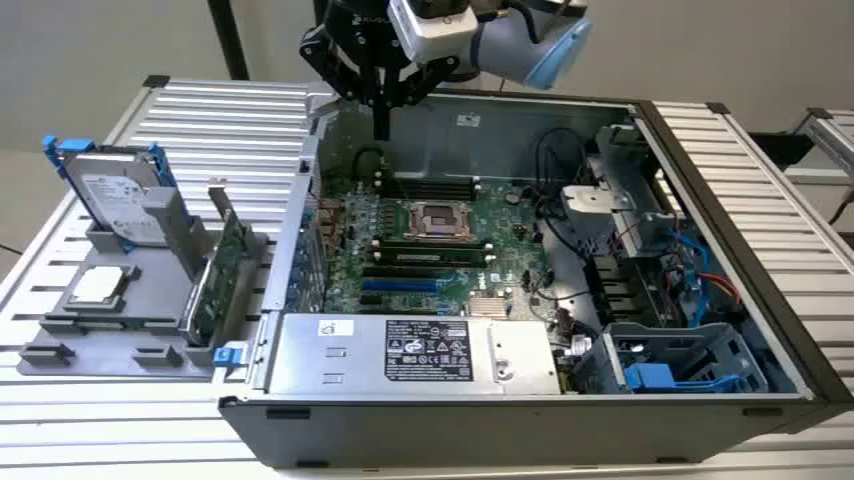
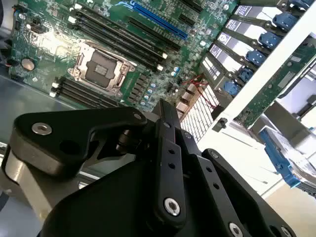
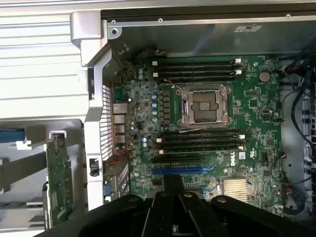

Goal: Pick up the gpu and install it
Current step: 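Reach for the gpu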

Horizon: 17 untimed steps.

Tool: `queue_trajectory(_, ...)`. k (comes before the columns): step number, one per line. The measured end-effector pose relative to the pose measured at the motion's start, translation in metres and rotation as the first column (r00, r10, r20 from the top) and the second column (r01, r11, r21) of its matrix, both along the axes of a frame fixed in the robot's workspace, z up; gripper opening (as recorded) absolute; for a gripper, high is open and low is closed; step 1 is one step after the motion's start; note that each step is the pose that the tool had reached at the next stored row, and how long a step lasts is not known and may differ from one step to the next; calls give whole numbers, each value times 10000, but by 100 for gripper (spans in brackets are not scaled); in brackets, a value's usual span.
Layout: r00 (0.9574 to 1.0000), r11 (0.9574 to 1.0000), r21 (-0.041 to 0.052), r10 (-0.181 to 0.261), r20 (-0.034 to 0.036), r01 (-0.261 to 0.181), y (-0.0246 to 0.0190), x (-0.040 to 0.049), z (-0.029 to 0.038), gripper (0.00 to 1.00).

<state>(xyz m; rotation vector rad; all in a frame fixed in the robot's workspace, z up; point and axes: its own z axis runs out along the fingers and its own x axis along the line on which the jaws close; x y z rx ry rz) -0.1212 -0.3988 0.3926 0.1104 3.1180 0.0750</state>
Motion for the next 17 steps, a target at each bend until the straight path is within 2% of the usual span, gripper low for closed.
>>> queue_trajectory(17,10000,10000,-11,0,0,0,0,-26,0,0)
